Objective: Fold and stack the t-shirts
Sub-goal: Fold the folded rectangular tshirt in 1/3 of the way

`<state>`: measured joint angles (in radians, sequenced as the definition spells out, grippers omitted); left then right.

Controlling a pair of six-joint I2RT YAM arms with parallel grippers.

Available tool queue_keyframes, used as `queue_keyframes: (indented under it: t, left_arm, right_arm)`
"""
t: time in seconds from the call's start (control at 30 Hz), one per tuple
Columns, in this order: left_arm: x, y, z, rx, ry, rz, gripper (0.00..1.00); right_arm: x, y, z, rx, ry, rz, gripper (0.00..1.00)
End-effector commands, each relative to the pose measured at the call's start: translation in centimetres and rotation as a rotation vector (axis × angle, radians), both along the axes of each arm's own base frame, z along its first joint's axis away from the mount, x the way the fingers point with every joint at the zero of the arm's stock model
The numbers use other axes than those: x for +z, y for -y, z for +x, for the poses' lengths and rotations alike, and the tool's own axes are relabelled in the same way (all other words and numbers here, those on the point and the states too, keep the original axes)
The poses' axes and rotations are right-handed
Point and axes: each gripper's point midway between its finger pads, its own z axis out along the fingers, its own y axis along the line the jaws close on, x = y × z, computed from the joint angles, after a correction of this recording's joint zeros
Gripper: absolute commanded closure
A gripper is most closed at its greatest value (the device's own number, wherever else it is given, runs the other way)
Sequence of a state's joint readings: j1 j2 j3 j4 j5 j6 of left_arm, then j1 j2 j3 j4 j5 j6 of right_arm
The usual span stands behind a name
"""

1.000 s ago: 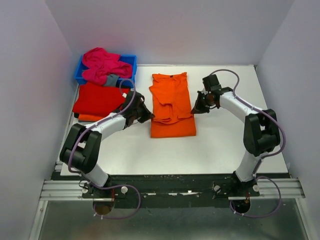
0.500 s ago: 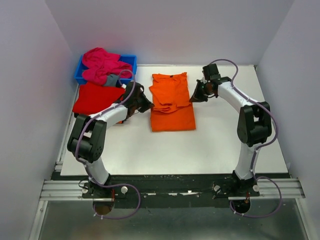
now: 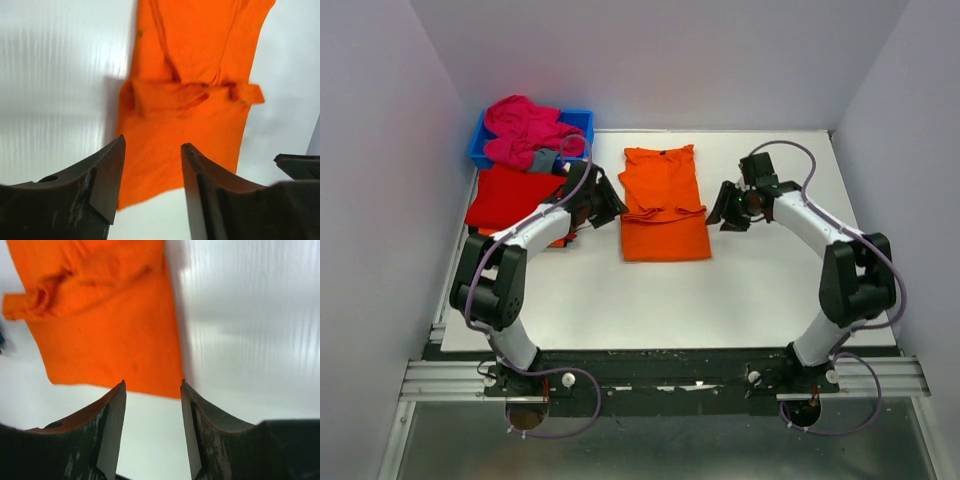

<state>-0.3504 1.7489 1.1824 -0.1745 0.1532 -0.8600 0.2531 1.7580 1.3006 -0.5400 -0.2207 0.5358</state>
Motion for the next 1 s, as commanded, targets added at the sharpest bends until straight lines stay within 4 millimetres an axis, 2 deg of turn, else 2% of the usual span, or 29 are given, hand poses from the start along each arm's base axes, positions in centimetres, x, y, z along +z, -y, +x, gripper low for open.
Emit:
queue_keyframes:
  t: [0.0,0.03,0.1,0.13,0.23,0.43,0.63,0.7,0.9,0.97]
  left_arm:
    - [-1.0,-0.5,-5.5,-0.039,-0.031,-0.001,0.46]
    - [-2.0,-0.5,-6.9,-0.045,-0.052,-0.014,0.47]
    - [-2.2,0.1,-8.5,-0.061,-0.053,-0.040,0.48]
    - [-3.0,0.5,-9.7,-0.073,-0.068,-0.041,0.48]
    - [-3.5,1.3,-11.2,-0.097,-0.082,-0.051,0.50]
    - [-5.1,2.0,-11.6,-0.123,-0.122,-0.065,0.52]
    - [-5.6,2.0,-11.4,-0.115,-0.132,-0.057,0.52]
    - [-5.9,2.0,-11.5,-0.117,-0.142,-0.049,0.53]
    - [-6.6,1.0,-11.8,-0.097,-0.160,0.000,0.53]
    - [-6.8,0.8,-11.8,-0.093,-0.164,0.011,0.53]
  right_arm:
    - [-1.6,0.9,-4.2,0.015,0.009,0.019,0.46]
    - [-1.9,0.8,-5.0,0.027,0.005,0.028,0.46]
    - [-3.0,0.9,-6.5,0.037,-0.016,0.033,0.48]
    - [-3.4,0.9,-6.9,0.045,-0.019,0.038,0.48]
    - [-4.4,0.6,-7.5,0.064,-0.038,0.052,0.51]
    - [-5.4,-0.1,-7.1,0.079,-0.059,0.081,0.52]
    - [-6.2,-0.5,-6.3,0.077,-0.075,0.095,0.55]
    - [-6.8,-0.7,-6.0,0.074,-0.096,0.097,0.59]
    - [-7.7,-0.6,-6.0,0.067,-0.108,0.091,0.86]
    - [-7.8,-0.6,-6.0,0.067,-0.112,0.091,0.91]
